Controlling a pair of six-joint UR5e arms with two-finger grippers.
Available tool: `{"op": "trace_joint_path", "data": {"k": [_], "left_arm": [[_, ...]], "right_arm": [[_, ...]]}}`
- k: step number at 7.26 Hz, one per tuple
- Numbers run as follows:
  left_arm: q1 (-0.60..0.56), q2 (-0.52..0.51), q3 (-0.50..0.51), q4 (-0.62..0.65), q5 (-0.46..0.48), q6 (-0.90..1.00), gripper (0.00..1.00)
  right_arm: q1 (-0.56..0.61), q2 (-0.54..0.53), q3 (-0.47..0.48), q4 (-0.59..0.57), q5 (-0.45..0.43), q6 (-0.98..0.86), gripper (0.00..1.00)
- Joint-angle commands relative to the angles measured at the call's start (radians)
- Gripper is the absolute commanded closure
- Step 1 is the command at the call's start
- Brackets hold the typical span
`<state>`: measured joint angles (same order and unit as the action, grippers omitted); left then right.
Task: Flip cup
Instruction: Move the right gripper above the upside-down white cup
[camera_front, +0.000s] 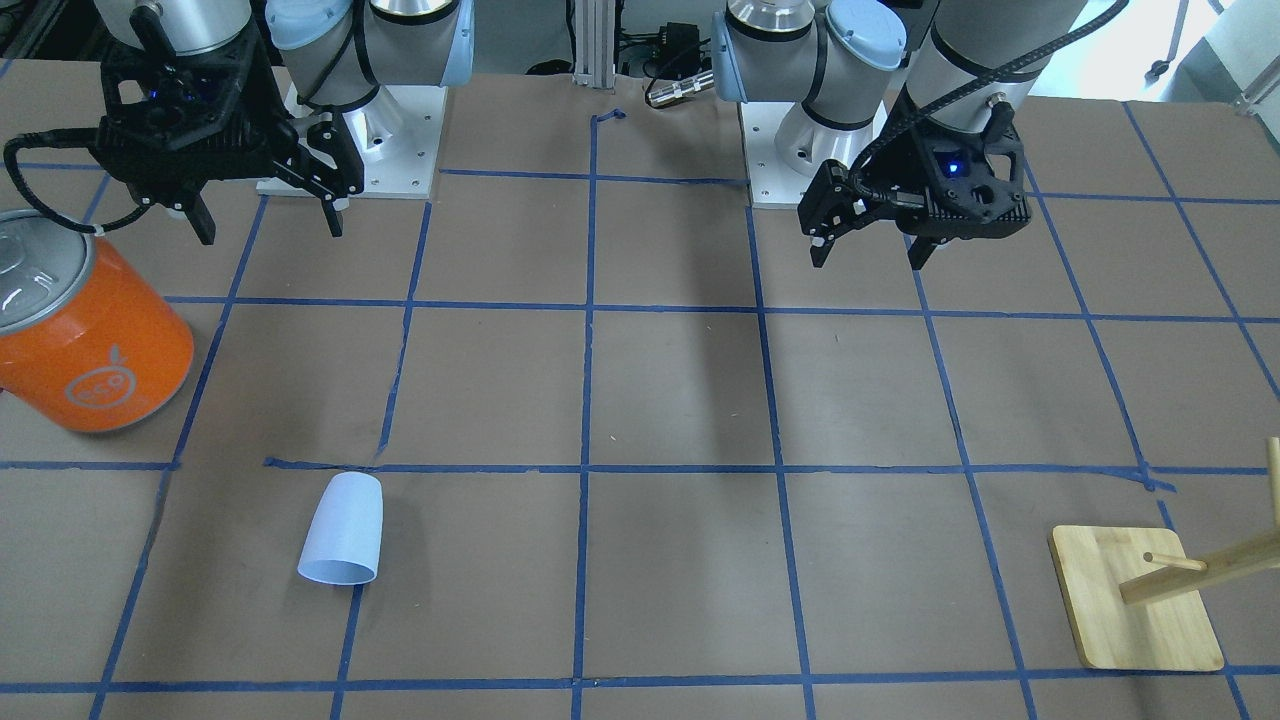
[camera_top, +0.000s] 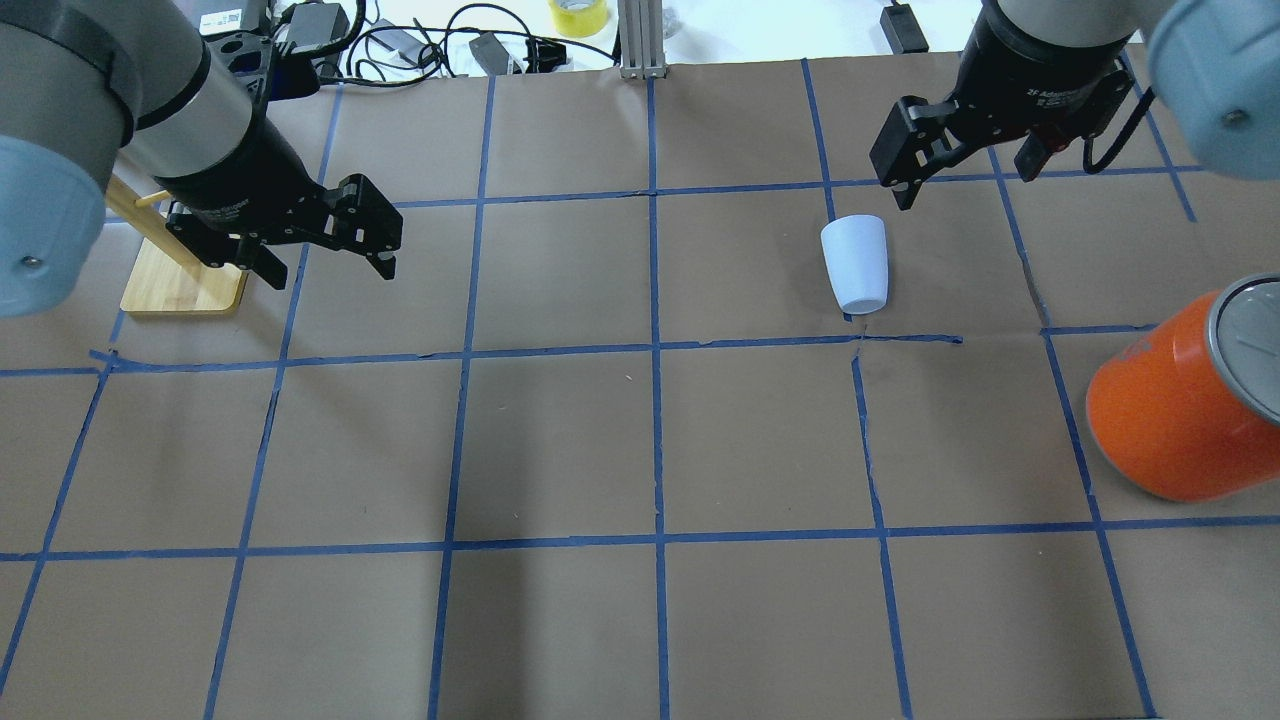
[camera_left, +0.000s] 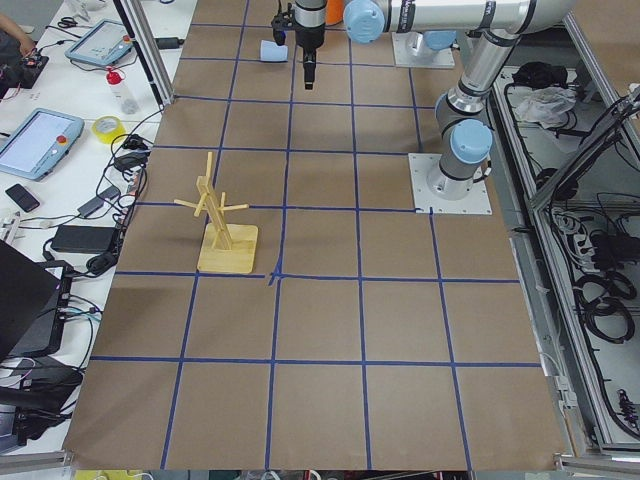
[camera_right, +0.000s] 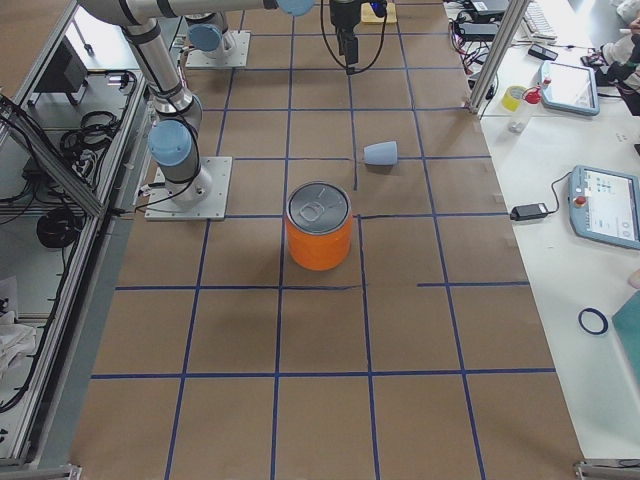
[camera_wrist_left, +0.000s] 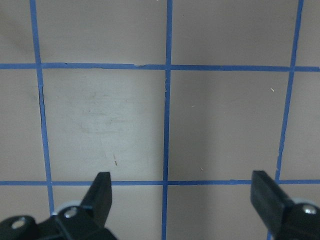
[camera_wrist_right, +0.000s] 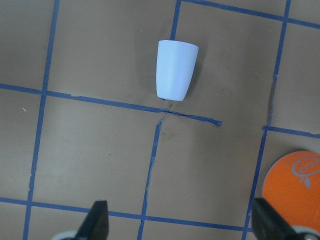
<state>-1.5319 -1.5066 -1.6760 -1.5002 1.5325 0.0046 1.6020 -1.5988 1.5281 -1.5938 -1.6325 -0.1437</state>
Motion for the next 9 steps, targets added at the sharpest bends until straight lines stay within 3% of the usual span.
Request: {"op": "trace_joint_path", "data": {"k": [1,8,9], "left_arm": [[-0.001,-0.001,-0.001,0.001,-0.002,0.000,0.00],[-0.001,-0.006,-0.001,-0.005,0.000,-0.002,0.00],[-0.001,-0.004,-0.001,-0.011,0.000,-0.002,0.00]], "right_arm": [[-0.004,0.000,0.003,-0.002,-0.004,-0.001,0.00],[-0.020,0.026,-0.005,-0.012,0.063,0.022,0.00],[-0.024,0.026,-0.002,0.001,0.065,0.117,0.00]]}}
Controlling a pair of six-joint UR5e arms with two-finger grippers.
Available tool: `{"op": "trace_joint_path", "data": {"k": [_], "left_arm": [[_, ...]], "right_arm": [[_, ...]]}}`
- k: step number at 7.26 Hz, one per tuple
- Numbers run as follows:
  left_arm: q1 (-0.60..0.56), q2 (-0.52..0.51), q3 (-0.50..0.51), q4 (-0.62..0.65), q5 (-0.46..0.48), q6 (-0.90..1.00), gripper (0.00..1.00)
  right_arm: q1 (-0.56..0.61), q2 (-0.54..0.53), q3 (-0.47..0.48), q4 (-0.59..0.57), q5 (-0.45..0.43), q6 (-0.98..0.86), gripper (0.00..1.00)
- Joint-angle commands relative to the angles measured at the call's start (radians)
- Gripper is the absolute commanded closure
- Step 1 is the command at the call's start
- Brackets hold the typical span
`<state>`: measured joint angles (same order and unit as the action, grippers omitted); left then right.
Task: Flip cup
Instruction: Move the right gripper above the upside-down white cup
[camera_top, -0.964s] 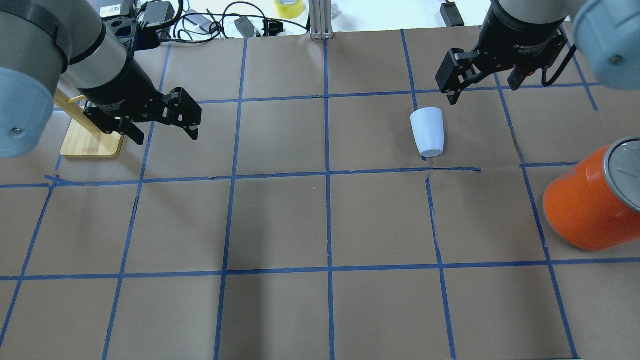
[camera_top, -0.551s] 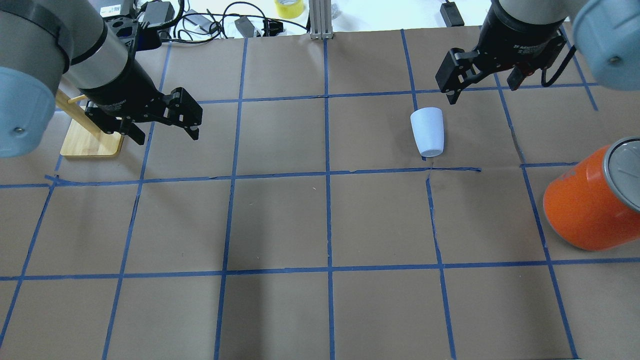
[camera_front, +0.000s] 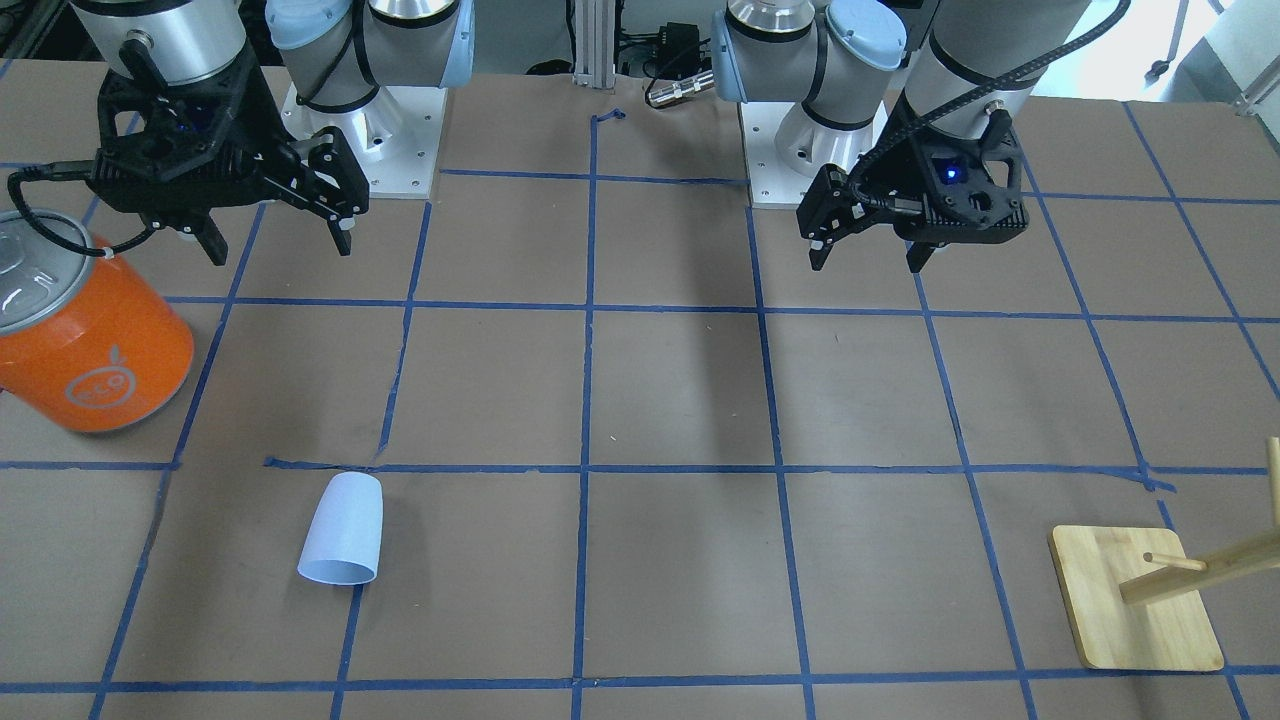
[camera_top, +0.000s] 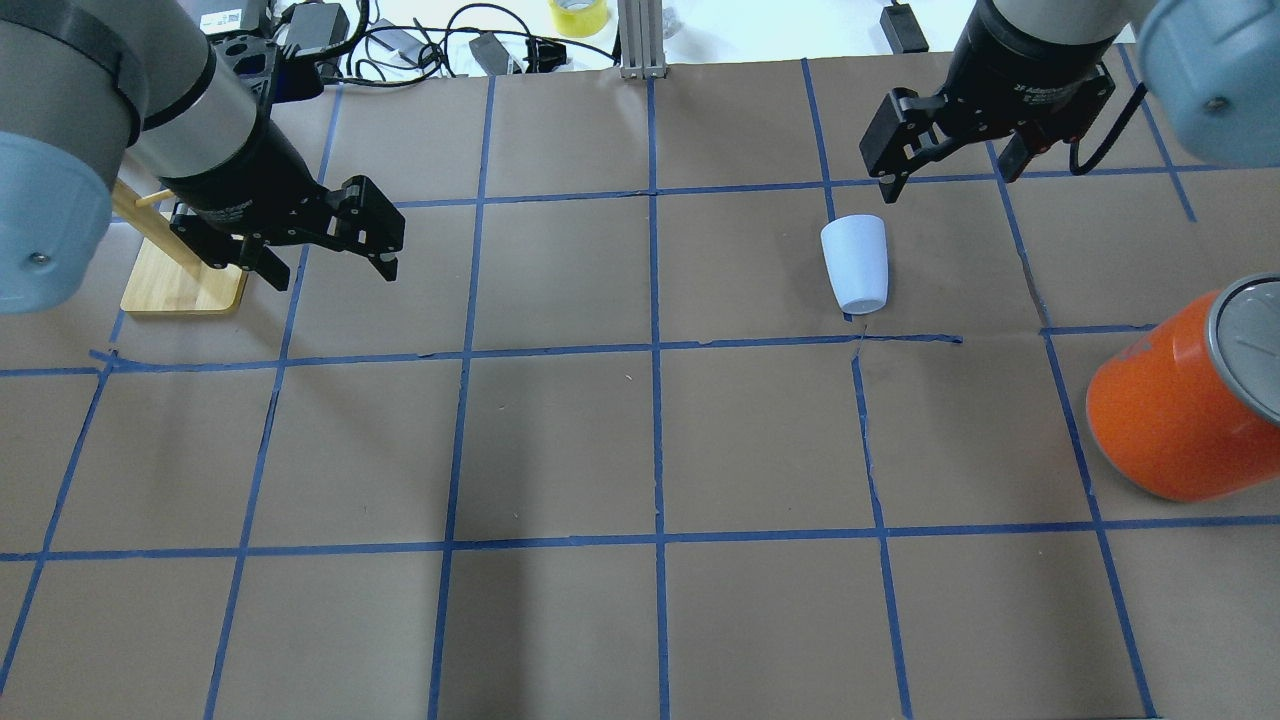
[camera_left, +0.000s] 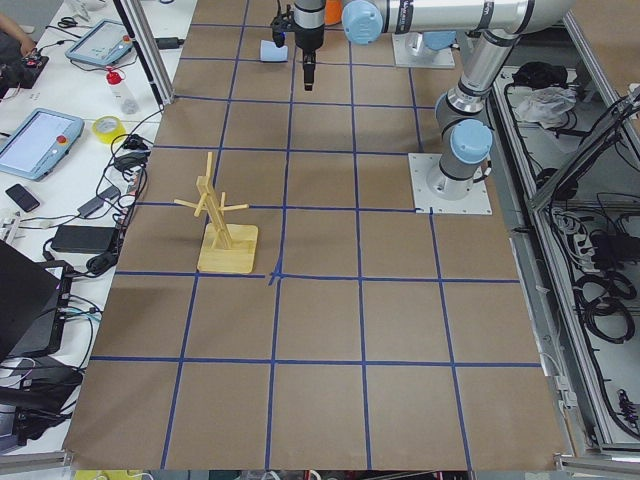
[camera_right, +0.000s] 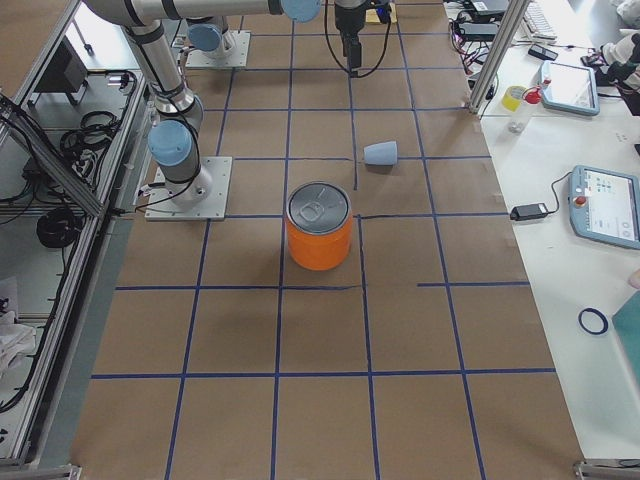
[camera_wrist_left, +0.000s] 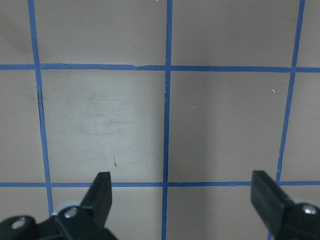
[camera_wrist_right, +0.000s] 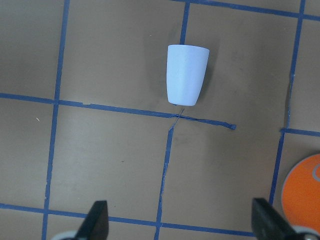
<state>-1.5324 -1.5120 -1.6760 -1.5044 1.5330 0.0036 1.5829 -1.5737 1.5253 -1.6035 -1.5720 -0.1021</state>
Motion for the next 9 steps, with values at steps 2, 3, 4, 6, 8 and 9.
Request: {"op": "trace_joint_path", "data": {"k": [2,3,4,6,8,9], "left_arm": [[-0.002,0.000,0.001,-0.014,-0.002,-0.011,0.00],[-0.002,0.001,0.001,-0.013,-0.002,-0.013,0.00],[-0.002,0.000,0.001,-0.011,-0.007,-0.013,0.00],[-0.002,0.000,0.001,-0.013,-0.010,-0.016,0.00],[-0.003,-0.002,0.001,-0.011,-0.010,-0.017,0.00],[-0.005,-0.004,-0.001,-0.013,-0.010,-0.016,0.00]], "right_arm": [[-0.001,0.006,0.010,-0.001,0.004,0.113,0.00],[-0.010,0.018,0.010,-0.006,0.003,0.117,0.00],[-0.020,0.036,0.012,-0.003,0.001,0.113,0.00],[-0.029,0.139,0.010,-0.133,0.006,0.117,0.00],[-0.029,0.324,0.009,-0.409,-0.013,0.114,0.00],[-0.027,0.383,0.010,-0.433,-0.011,0.111,0.00]]}}
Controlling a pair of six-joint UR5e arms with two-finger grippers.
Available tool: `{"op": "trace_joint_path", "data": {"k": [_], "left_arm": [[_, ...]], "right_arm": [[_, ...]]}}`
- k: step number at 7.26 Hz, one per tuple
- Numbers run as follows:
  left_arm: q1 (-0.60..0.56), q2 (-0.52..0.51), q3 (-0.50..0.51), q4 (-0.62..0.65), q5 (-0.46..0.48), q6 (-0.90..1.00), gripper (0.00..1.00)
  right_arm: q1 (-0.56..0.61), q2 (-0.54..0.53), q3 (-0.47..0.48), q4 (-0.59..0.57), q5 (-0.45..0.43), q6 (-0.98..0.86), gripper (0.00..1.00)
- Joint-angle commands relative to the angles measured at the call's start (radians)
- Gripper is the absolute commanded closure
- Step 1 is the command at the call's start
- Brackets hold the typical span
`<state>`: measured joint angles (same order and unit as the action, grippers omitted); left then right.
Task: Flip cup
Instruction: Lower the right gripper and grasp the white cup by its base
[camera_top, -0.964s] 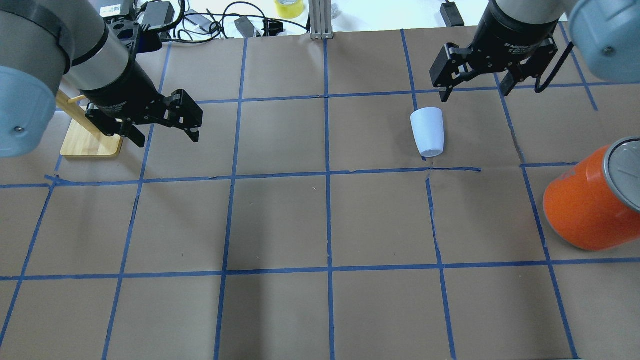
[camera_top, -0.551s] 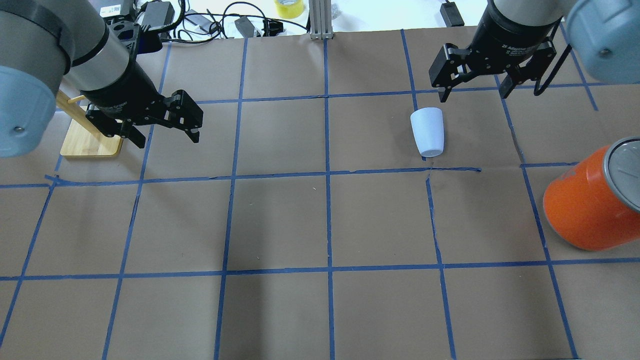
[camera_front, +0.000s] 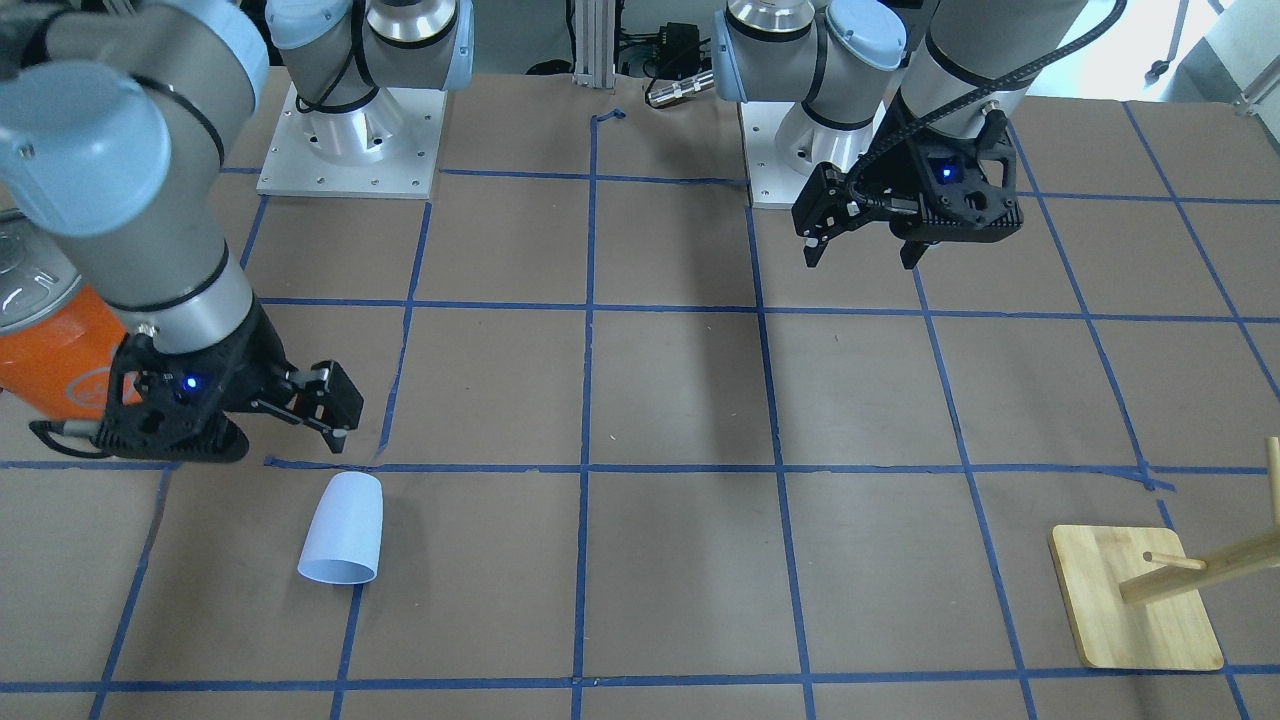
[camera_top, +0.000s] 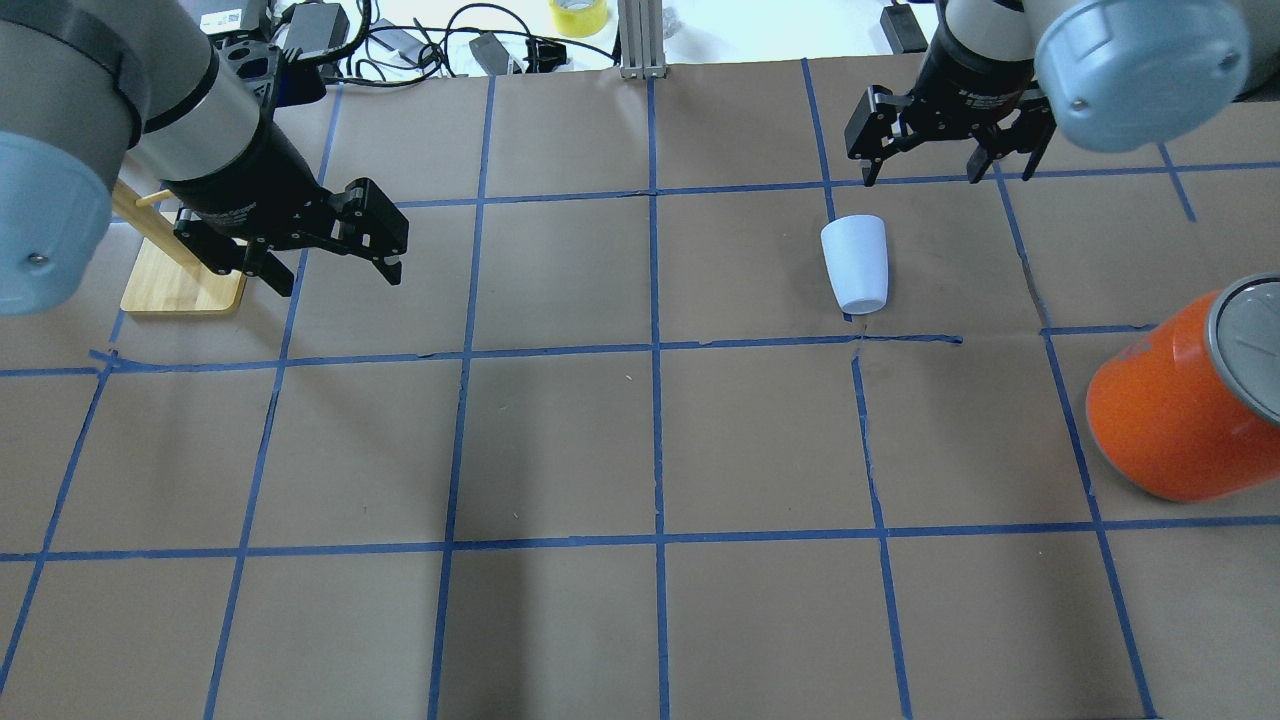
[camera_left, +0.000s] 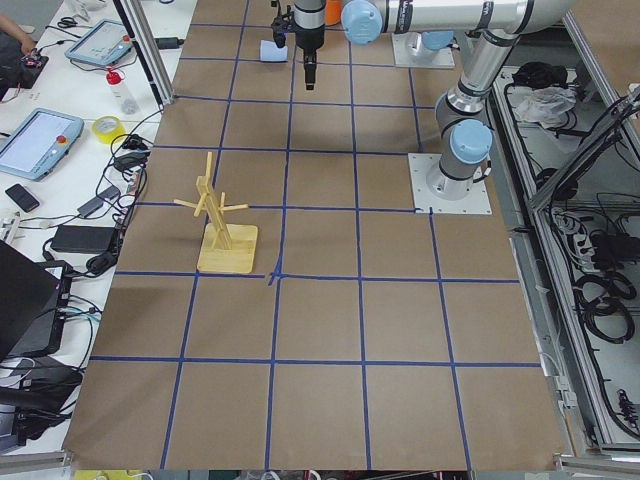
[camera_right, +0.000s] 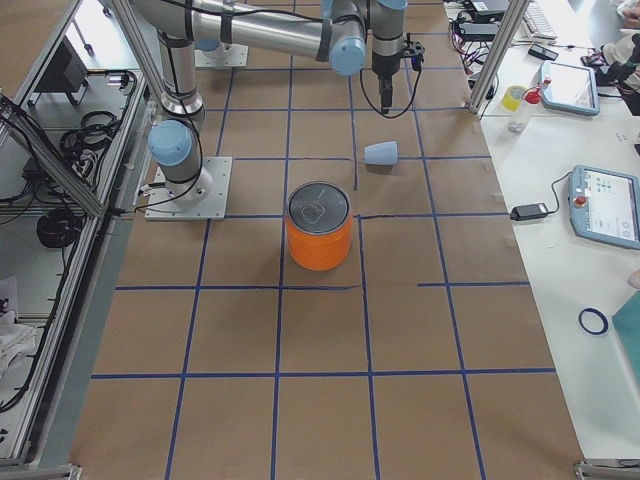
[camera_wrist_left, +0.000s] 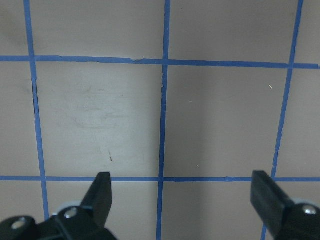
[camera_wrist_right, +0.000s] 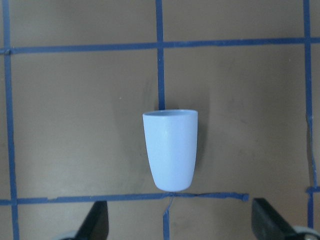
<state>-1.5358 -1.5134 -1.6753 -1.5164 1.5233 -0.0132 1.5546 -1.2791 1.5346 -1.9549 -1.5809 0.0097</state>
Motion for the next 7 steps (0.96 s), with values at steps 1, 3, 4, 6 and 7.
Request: {"op": "trace_joint_path", "data": {"k": [1,3,4,6,7], "left_arm": [[-0.004,-0.002,-0.001,-0.002,0.000,-0.001,0.00],[-0.003,-0.005,-0.003,-0.001,0.000,-0.001,0.00],[-0.003,-0.005,-0.003,0.001,-0.005,-0.001,0.00],[-0.003,-0.002,-0.003,0.001,-0.006,-0.001,0.00],[-0.004,-0.002,-0.003,0.001,-0.006,-0.001,0.00]], "right_arm": [[0.002,0.130,0.005,-0.090,-0.001,0.003,0.00],[0.002,0.188,0.047,-0.192,-0.002,-0.014,0.00],[0.002,0.191,0.065,-0.196,-0.001,-0.013,0.00],[0.002,0.198,0.103,-0.266,0.001,-0.008,0.00],[-0.002,0.226,0.111,-0.292,0.001,-0.013,0.00]]}}
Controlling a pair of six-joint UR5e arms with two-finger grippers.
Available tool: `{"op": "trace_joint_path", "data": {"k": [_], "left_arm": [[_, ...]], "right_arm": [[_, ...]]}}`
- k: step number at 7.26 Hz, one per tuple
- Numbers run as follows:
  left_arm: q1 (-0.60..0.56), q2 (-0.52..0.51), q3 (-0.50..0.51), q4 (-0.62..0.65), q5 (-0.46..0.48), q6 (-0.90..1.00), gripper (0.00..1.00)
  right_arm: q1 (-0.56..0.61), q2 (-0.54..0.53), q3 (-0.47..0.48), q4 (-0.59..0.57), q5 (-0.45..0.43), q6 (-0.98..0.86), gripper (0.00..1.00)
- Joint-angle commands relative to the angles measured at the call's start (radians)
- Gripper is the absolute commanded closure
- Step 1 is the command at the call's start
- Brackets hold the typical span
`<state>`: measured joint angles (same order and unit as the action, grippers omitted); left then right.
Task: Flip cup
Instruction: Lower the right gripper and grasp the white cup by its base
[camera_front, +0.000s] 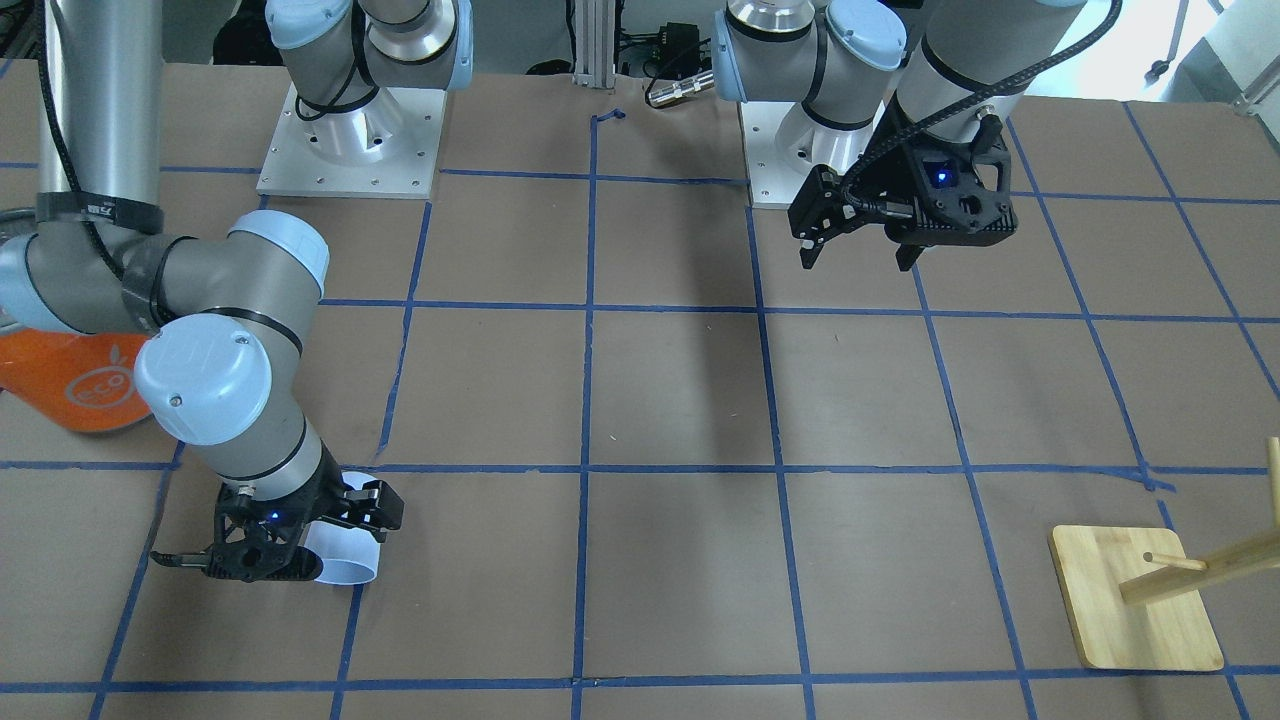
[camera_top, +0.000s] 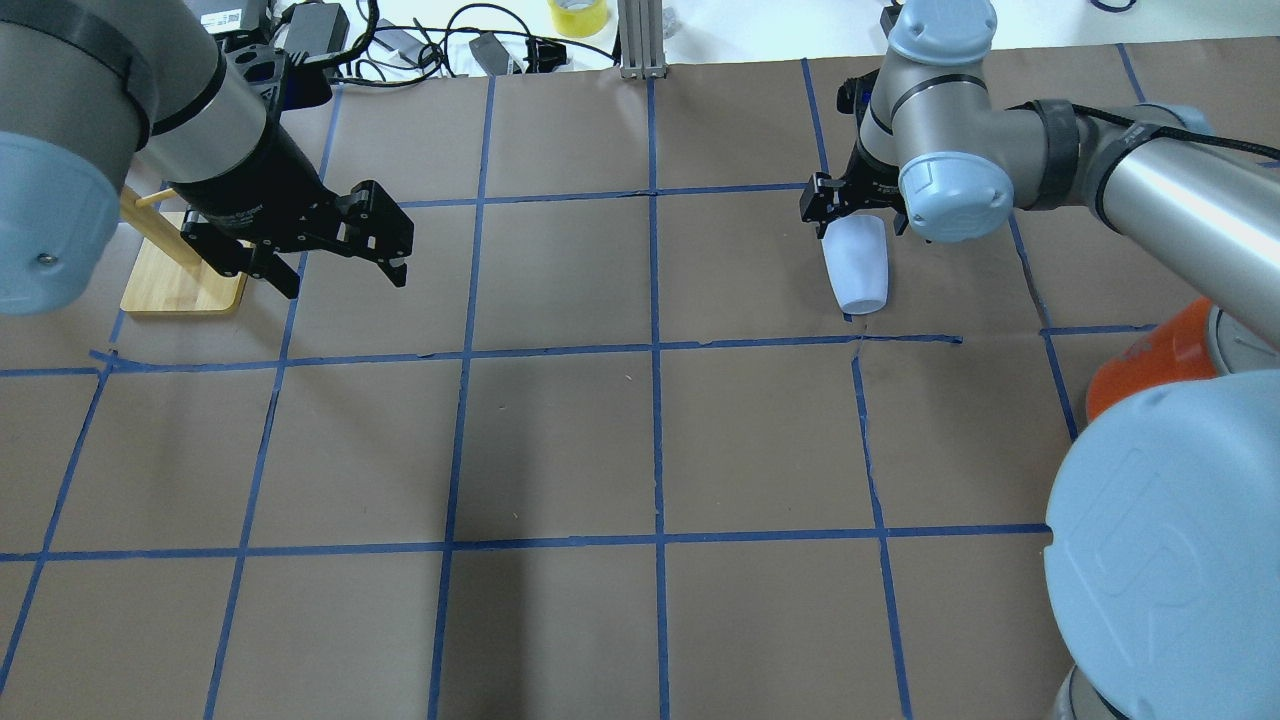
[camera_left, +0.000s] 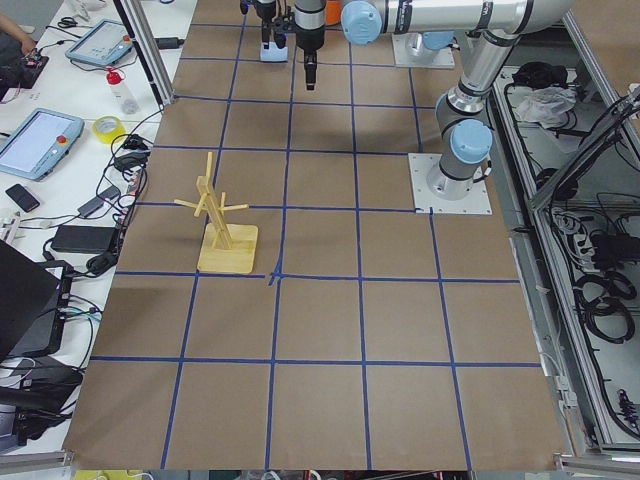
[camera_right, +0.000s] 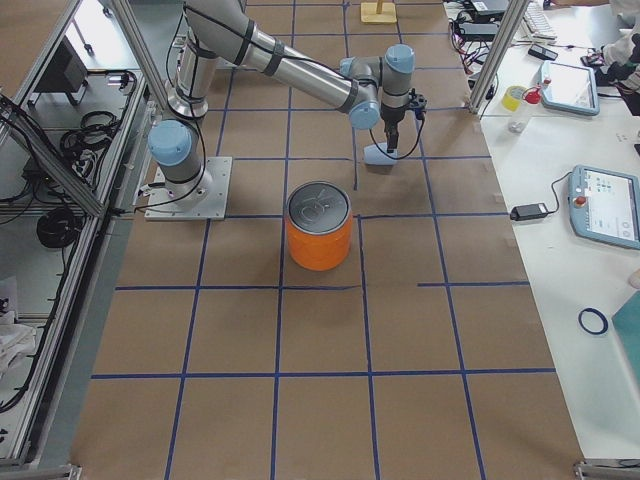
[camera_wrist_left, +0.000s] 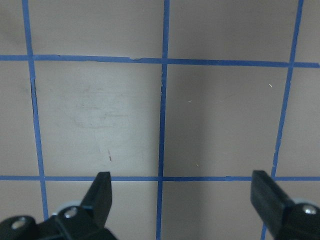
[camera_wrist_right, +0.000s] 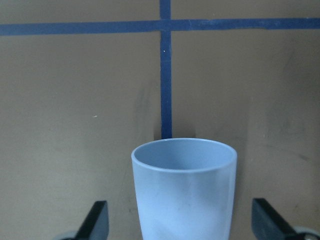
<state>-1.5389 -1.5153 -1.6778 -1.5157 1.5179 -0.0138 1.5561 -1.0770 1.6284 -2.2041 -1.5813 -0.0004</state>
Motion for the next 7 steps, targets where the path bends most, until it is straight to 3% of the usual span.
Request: {"op": "trace_joint_path", "data": {"k": [1,4,5,7], "left_arm": [[-0.001,0.001,0.000,0.000,-0.001,0.000,0.00],[0.000,-0.005,0.001,0.002,-0.004,0.000,0.00],[-0.001,-0.012,0.000,0.003,-0.007,0.000,0.00],[-0.001,-0.009,0.001,0.005,-0.007,0.000,0.00]], "right_arm": [[-0.004,0.044,0.019,-0.066,0.000,-0.003,0.00],[-0.004,0.075,0.033,-0.098,0.000,-0.004,0.00],[-0.004,0.075,0.033,-0.098,0.001,-0.006,0.07],[-0.002,0.072,0.036,-0.079,0.000,-0.012,0.81]]}}
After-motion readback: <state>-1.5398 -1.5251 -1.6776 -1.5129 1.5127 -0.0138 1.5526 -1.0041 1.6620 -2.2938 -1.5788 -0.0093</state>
